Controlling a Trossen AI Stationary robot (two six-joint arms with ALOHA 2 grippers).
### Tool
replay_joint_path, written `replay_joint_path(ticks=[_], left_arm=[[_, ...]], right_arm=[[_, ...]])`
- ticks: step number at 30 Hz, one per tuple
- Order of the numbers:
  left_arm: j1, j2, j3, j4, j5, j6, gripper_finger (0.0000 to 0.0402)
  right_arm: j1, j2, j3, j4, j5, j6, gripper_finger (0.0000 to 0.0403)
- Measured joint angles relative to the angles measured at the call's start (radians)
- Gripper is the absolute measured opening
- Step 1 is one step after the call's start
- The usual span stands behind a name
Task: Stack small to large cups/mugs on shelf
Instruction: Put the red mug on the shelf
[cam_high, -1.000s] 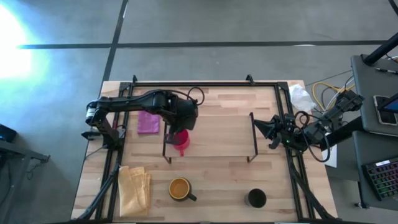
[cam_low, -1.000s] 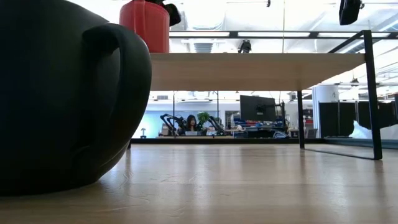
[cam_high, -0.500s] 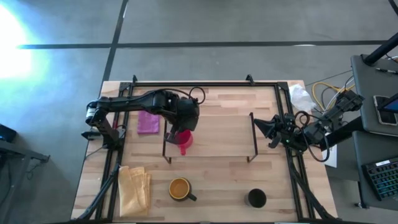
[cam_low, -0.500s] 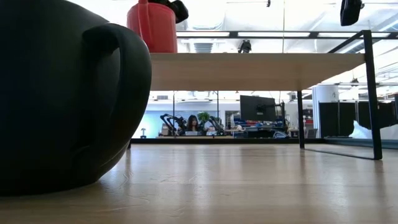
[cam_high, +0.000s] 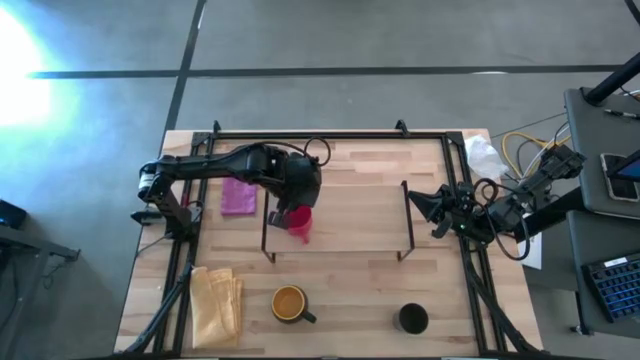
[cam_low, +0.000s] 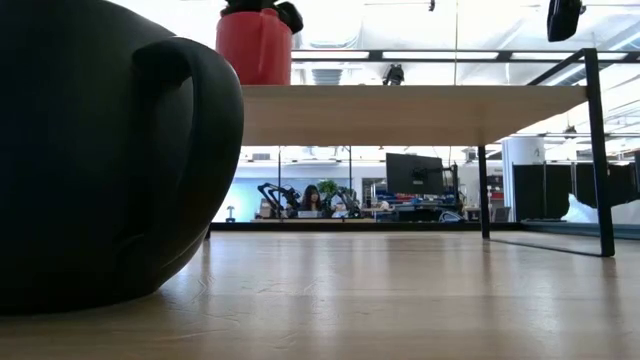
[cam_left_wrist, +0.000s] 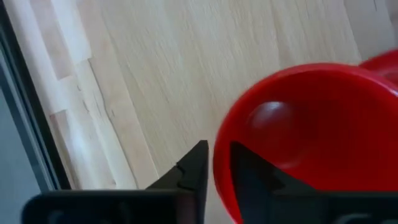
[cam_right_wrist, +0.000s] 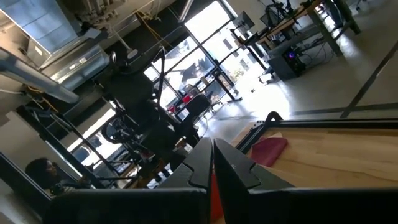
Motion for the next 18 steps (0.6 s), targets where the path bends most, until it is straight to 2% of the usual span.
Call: replay_joint_path(ticks=[4, 8, 18], left_arm=[[0.0, 0.0, 0.0, -0.002, -0.005, -0.001, 0.0079], [-0.001, 0.0, 0.017, -0.008, -0.052, -0.048, 0.0093], [-0.001, -0.041, 0.099, -0.06, -0.068, -0.193, 0.0101]], right_arm=[[0.0, 0.0, 0.0, 0.0, 0.0, -0.007, 0.0009], [0.0, 0.0, 0.0, -0.001, 0.0, -0.017, 0.0009], [0.0, 0.0, 0.0, -0.001, -0.002, -0.018, 0.0009]])
